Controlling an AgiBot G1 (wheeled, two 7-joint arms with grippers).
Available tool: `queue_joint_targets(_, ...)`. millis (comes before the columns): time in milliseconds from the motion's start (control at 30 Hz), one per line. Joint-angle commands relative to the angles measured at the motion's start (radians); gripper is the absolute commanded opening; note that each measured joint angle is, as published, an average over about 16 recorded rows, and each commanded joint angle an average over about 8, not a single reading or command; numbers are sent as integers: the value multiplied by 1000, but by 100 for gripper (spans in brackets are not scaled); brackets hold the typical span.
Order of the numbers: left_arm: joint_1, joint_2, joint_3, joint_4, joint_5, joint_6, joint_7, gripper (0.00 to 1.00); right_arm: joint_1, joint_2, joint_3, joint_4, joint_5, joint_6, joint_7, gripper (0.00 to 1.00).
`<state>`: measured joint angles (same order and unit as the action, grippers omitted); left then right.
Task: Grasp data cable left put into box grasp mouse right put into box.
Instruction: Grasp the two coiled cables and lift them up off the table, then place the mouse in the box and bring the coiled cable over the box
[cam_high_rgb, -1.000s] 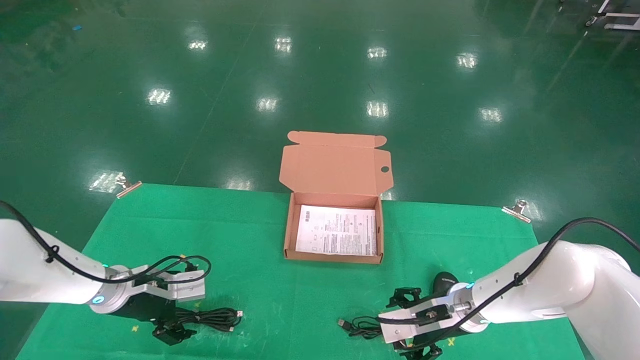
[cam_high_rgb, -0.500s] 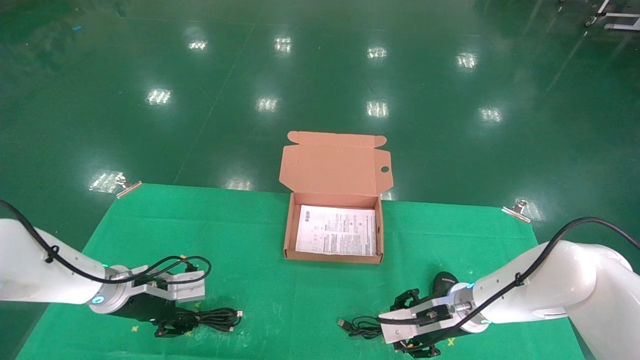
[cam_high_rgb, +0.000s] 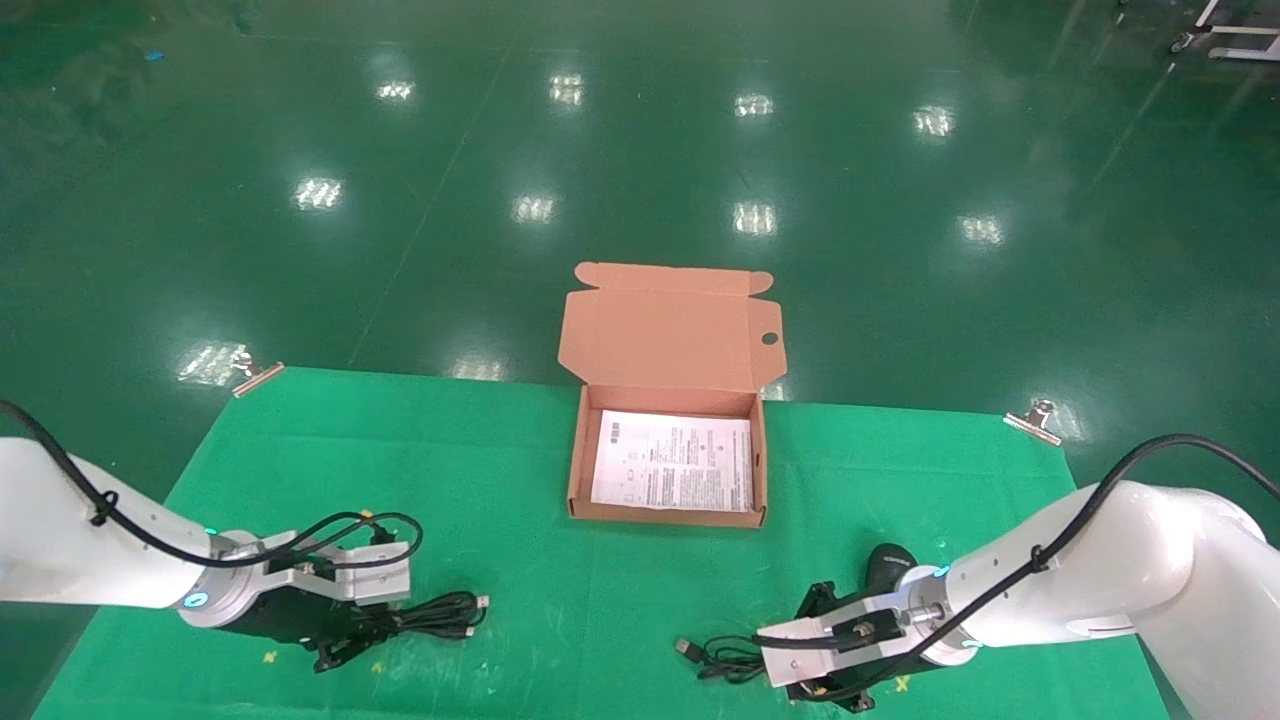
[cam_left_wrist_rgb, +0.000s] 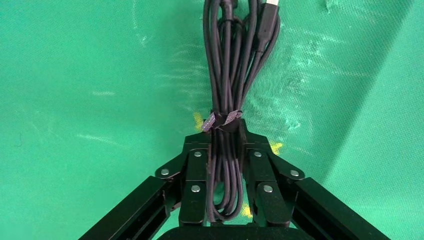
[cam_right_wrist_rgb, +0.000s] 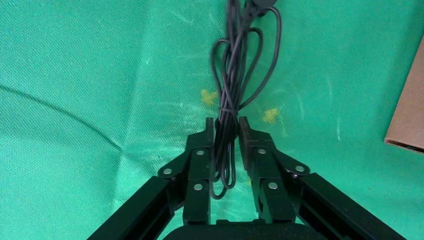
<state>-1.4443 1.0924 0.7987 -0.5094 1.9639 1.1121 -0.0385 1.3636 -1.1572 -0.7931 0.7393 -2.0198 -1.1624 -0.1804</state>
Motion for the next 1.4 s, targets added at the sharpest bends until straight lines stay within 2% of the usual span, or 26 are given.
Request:
queue_joint_targets(33,0,0,0,0,0,0,0,0,0,0,0,0,0,0,0,0)
queue_joint_targets(300,-2,-2,-1,-3,-2,3,3,0,4,6,6,1,6,0,4,0)
queue_joint_targets(433,-15,-20,-9,-28,-15,13,22,0,25,44,34,20,35,-9,26,0)
queue_joint_targets(633,-56,-76,-35,-130,-37,16,56,0,95,146,109,106,88,-8,98,0)
queue_joint_targets(833,-94,-116,-60,-271,-23,-52,63,0,195,193,173,179,99,49,158,0)
queue_joint_targets(1067,-134,-92,-73,-369,41,-173,31,0,317,116,217,148,124,140,124,0)
queue_joint_targets(1400,-195,0,-76,-352,132,-306,-15,0,467,-81,241,-68,188,238,-34,0)
